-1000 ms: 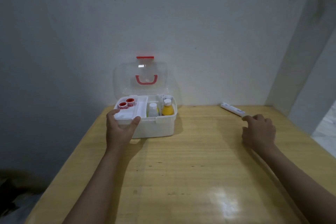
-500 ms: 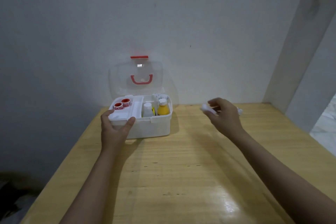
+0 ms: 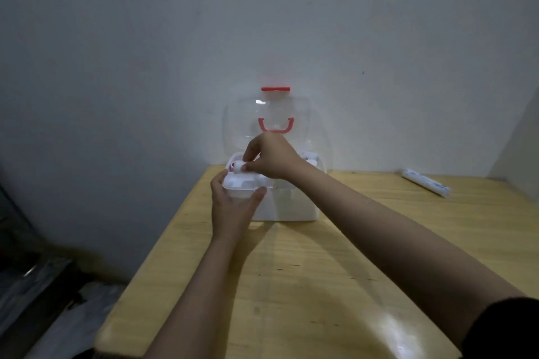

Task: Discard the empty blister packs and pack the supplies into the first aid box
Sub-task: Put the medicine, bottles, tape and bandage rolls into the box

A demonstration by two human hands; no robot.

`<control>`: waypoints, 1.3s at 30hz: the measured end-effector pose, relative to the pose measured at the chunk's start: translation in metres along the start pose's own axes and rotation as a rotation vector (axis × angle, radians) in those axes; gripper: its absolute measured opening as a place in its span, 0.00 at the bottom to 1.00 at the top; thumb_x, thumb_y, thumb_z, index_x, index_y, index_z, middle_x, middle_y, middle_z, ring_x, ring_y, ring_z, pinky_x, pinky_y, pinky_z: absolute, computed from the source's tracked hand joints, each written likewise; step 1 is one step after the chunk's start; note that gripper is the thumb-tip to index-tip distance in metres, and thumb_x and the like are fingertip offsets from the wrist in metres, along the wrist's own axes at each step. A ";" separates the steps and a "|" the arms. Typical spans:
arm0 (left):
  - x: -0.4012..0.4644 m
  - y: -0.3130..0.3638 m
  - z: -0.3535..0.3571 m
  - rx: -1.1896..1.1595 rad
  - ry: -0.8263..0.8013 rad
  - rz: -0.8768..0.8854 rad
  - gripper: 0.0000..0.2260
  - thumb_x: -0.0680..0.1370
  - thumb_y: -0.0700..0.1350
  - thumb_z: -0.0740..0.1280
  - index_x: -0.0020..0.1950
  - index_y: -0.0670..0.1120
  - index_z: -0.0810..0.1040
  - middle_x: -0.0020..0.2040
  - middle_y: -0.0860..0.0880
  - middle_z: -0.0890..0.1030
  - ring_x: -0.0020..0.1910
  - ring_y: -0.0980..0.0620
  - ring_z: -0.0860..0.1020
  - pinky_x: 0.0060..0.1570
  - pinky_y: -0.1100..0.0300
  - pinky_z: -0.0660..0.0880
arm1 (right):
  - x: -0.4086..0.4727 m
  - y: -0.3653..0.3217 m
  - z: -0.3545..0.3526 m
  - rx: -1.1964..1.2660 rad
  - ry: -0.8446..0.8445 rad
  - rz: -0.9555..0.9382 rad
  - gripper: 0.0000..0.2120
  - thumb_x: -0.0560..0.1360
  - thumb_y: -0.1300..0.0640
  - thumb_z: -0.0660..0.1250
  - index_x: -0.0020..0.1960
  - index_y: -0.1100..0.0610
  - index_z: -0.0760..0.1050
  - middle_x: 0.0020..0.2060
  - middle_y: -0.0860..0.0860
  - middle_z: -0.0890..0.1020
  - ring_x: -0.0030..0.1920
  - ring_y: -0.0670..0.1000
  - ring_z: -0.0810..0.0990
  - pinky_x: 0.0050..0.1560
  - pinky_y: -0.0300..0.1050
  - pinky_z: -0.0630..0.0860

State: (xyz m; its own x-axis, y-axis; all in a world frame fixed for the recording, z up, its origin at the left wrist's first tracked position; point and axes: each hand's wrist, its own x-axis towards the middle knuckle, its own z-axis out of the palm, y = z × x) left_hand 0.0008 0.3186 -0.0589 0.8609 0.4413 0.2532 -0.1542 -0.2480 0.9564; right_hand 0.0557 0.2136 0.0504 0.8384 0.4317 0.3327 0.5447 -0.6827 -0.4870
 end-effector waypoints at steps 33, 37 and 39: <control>-0.009 -0.005 0.007 -0.110 0.012 0.095 0.37 0.67 0.53 0.73 0.71 0.54 0.60 0.64 0.54 0.70 0.57 0.56 0.74 0.41 0.71 0.76 | -0.115 0.279 -0.065 -0.656 0.308 0.829 0.14 0.74 0.63 0.56 0.57 0.58 0.74 0.54 0.60 0.76 0.56 0.62 0.70 0.54 0.53 0.67; -0.010 -0.003 0.007 -0.111 0.010 0.092 0.37 0.66 0.54 0.72 0.72 0.54 0.59 0.64 0.55 0.69 0.56 0.59 0.73 0.39 0.72 0.75 | -0.107 0.282 -0.068 -0.754 0.288 0.806 0.13 0.73 0.64 0.58 0.54 0.56 0.74 0.50 0.58 0.78 0.54 0.60 0.71 0.55 0.53 0.66; -0.011 -0.003 0.007 -0.108 0.009 0.093 0.38 0.66 0.54 0.72 0.72 0.53 0.59 0.65 0.54 0.69 0.57 0.57 0.73 0.41 0.70 0.75 | -0.104 0.283 -0.066 -0.756 0.301 0.773 0.13 0.72 0.65 0.58 0.53 0.57 0.75 0.48 0.58 0.78 0.52 0.60 0.72 0.54 0.53 0.66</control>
State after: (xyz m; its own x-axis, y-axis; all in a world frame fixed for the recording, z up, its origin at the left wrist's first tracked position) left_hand -0.0046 0.3088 -0.0651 0.8360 0.4289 0.3421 -0.2845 -0.1943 0.9388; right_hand 0.1217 -0.0634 -0.0684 0.8531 -0.3528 0.3843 -0.3559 -0.9322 -0.0657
